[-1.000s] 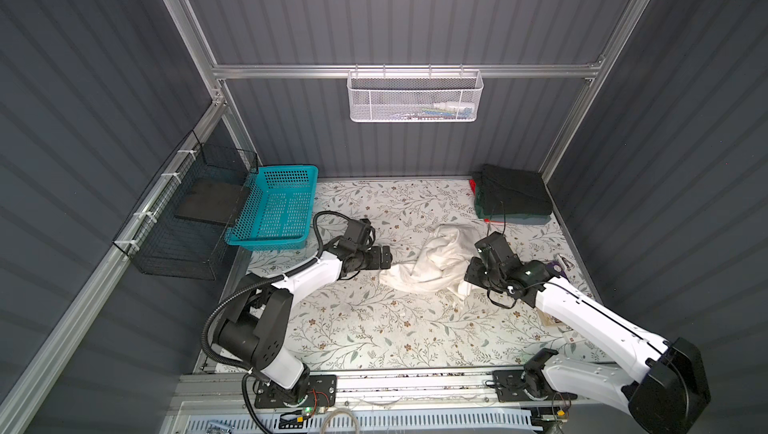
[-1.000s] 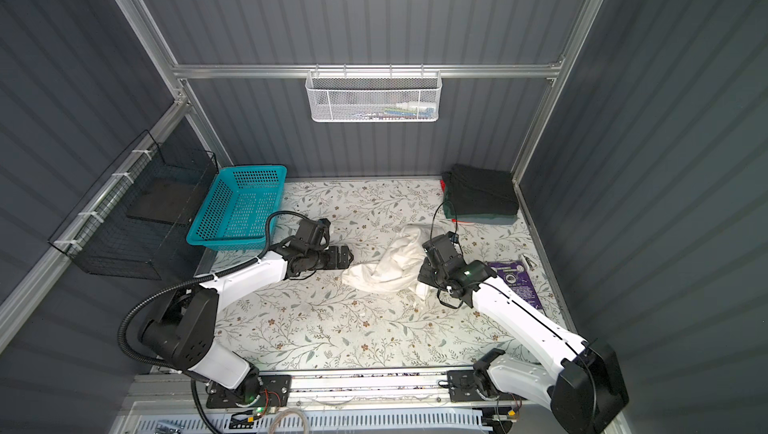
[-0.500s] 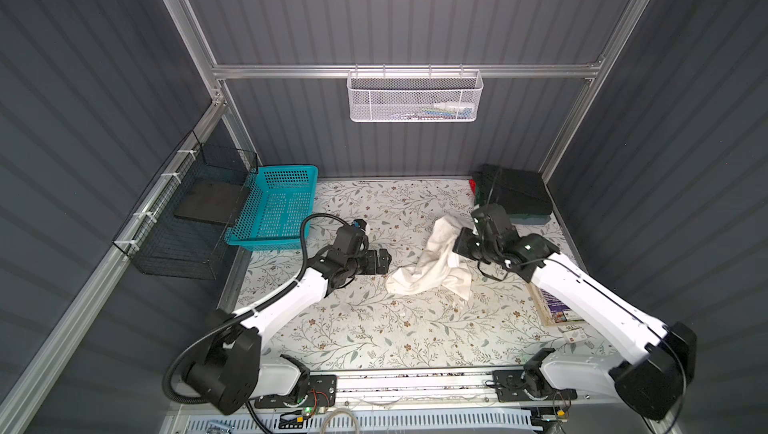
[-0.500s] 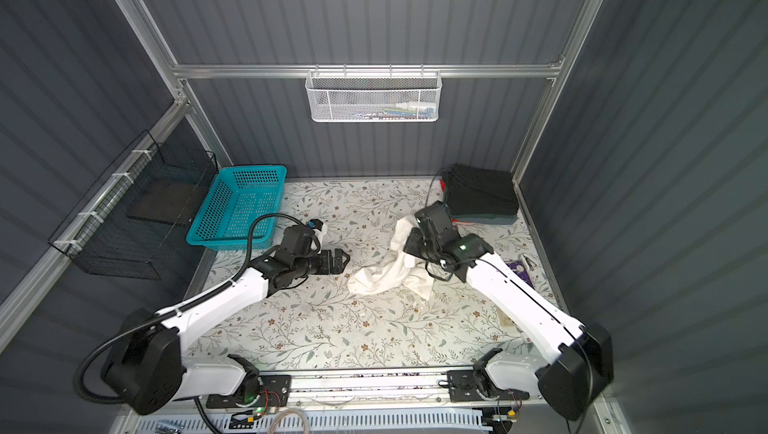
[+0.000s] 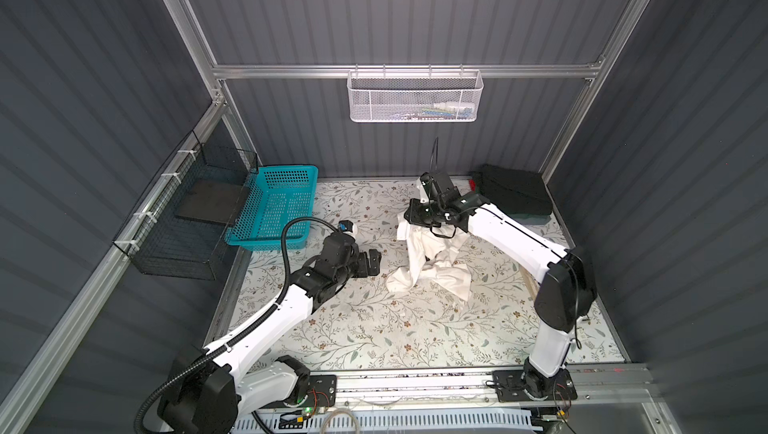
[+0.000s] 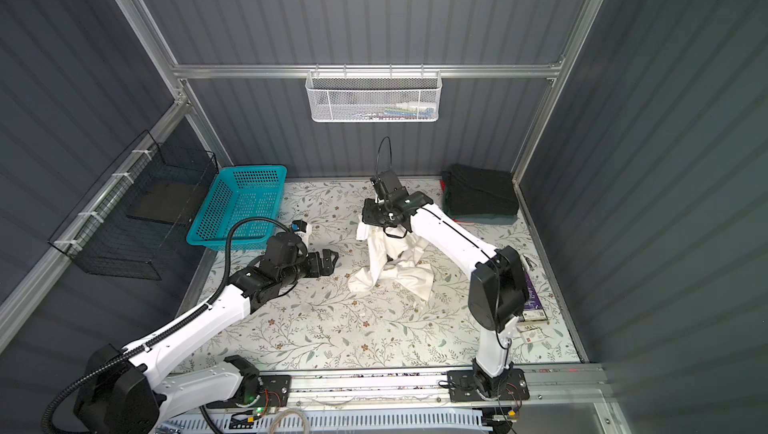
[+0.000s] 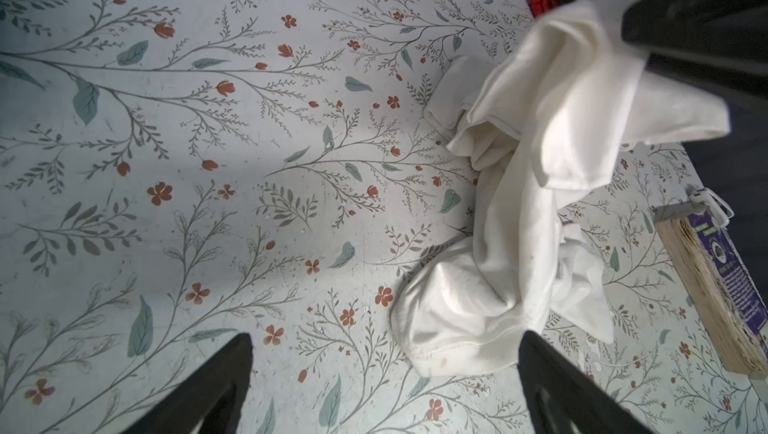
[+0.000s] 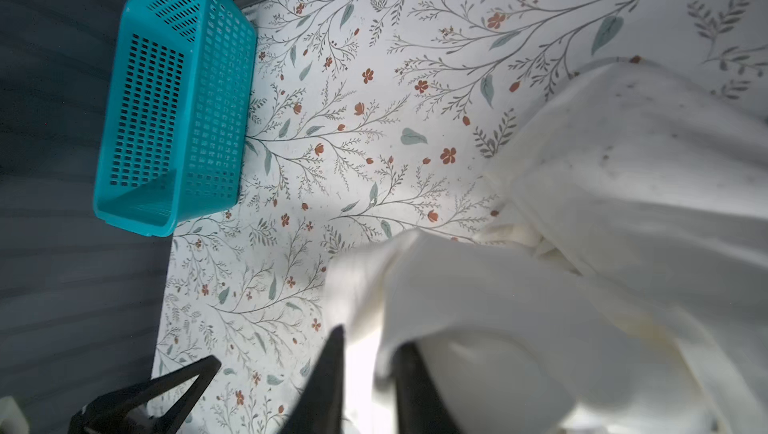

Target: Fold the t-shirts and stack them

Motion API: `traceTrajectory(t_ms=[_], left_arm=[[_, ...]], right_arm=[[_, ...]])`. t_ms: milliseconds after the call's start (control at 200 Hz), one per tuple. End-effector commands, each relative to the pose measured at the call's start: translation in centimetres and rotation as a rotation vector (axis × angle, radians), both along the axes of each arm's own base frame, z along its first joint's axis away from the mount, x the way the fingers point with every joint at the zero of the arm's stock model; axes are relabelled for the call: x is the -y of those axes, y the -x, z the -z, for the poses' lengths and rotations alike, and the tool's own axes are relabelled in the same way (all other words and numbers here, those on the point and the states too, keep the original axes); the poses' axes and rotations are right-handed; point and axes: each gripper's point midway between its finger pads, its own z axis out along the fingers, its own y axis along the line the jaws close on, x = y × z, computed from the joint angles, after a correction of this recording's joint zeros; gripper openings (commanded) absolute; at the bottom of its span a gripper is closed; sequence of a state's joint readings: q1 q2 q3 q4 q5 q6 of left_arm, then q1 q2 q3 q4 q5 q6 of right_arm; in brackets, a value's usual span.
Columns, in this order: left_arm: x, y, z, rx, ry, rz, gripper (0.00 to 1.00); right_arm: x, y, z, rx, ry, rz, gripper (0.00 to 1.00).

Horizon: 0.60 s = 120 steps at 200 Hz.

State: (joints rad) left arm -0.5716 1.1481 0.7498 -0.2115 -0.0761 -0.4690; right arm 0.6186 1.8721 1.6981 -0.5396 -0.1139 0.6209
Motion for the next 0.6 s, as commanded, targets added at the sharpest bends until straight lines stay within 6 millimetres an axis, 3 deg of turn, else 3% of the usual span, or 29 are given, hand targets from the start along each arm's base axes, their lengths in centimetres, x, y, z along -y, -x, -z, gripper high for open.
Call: traceTrajectory(t_ms=[0,45,90,205,275,420,595], left_arm=[[0.3,-0.1,1.1,-0.029,0.005,-0.009,1.00],[0.6,-0.3,1.3,-0.037,0.004,0.002,1.00],[1.0,-0.6,1.4,-0.047,0.002,0.012,1.00],[2.4,-1.2,1.6,-0.070,0.029,0.046,1.00],[3.3,-1.4,1.8,-0.079,0.058,0.061,1.00],[5.5,-1.8,3.1,-0.115,0.077,0.112,1.00],[9.1,-1.3,4.0,-0.128,0.068,0.188,1.00]], right_arm=[[1.1,-1.4,-1.5,0.032,0.016,-0.045,0.75],[2.1,-1.7,-1.8,0.033,0.006,-0.020,0.90],[3.5,-1.9,-2.3,0.055,0.002,0.011,0.98],[8.6,-1.1,-3.1,0.106,0.026,0.117,0.99],[12.3,0.4,-2.3,0.086,0.050,0.183,0.99],[18.4,6.0,1.7,0.031,0.142,0.318,0.99],[19.9,12.2,7.9,-0.107,0.132,0.325,0.98]])
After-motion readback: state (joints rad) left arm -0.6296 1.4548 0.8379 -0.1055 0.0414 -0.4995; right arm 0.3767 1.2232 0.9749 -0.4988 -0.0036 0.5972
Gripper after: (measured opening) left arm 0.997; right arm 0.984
